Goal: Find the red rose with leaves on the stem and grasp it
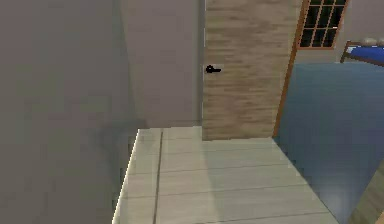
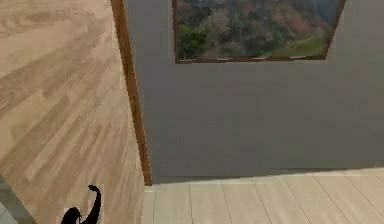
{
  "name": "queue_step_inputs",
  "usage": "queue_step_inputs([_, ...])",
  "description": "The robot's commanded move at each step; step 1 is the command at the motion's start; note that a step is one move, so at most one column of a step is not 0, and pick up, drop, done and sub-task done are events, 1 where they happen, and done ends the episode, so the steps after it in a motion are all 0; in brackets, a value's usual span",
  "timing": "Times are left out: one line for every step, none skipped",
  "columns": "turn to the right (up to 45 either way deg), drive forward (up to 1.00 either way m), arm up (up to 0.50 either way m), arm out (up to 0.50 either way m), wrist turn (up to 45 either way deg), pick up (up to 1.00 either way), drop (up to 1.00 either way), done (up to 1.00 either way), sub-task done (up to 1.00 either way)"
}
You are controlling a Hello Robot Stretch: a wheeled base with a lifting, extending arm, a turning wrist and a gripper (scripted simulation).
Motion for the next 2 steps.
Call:
queue_step_inputs([0.0,0.65,0.0,0.0,0.0,0.0,0.0,0.0,0.0])
queue_step_inputs([45.0,0.0,0.0,0.0,0.0,0.0,0.0,0.0,0.0])
